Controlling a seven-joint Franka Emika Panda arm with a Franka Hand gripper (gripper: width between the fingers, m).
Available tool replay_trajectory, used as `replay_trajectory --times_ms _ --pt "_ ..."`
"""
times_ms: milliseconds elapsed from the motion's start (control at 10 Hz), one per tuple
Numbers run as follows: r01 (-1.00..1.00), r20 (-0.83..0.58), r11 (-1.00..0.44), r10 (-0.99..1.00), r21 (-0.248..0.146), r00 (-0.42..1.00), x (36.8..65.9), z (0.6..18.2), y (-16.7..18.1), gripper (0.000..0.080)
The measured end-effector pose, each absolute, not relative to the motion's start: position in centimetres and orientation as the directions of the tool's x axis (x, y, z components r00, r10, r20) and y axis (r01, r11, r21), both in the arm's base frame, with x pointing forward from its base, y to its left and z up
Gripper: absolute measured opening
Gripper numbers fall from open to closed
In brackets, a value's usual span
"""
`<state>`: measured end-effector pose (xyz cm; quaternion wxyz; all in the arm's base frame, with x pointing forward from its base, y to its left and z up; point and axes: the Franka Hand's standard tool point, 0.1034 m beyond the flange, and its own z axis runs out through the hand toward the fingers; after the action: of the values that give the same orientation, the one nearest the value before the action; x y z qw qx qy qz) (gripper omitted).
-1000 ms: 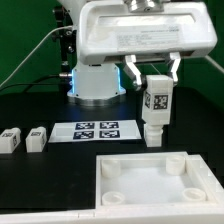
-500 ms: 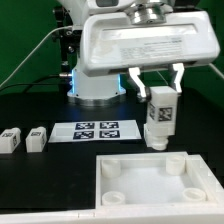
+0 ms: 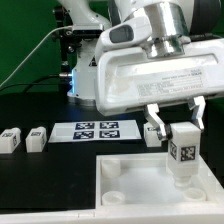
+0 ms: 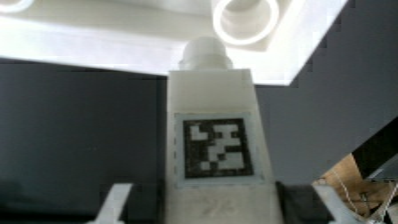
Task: Assemble one leg
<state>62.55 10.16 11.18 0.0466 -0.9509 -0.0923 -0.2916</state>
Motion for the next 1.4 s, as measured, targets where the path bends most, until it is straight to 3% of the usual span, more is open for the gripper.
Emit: replay_trajectory --times_ms 600,1400 --pt "0.229 0.560 -0.973 0.171 -0.035 0.811 61.5 10.0 12.0 0.0293" --pt "0.213 0.580 -0.977 0.160 -0.024 0.798 61.7 9.6 10.9 0.0293"
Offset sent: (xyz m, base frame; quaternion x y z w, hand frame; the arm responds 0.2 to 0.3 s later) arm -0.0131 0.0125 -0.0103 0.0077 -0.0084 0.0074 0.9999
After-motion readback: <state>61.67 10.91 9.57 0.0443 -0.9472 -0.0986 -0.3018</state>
